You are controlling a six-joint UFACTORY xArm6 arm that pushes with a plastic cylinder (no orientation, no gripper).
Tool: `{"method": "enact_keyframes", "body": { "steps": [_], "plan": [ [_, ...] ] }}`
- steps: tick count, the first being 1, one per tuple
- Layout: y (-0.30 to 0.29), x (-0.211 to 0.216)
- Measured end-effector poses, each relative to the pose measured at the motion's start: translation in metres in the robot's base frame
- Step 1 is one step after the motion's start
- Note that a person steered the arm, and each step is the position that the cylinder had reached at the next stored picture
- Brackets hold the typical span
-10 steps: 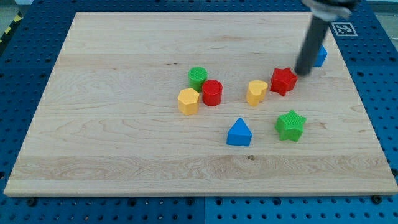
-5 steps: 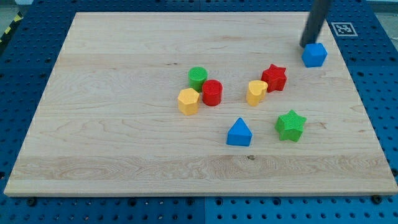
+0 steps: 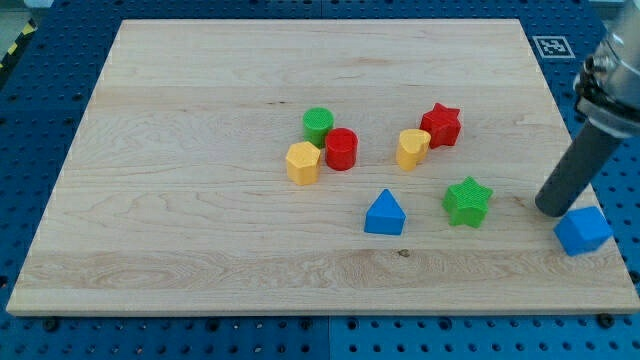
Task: Push the blue cube to the right of the green star
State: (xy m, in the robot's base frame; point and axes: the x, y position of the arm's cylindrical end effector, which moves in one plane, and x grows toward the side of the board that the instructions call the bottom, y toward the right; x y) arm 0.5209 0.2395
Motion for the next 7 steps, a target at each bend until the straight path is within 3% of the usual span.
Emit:
{"method": "enact_keyframes", "body": {
  "steps": [1,2,3,5,6,7],
  "plan": [
    [0.016,-0.042],
    [0.068,-0.017],
    [0.096,0.049],
    [-0.051,0.066],
    [0.001,0.073],
    [0.054,0.035]
  ]
}}
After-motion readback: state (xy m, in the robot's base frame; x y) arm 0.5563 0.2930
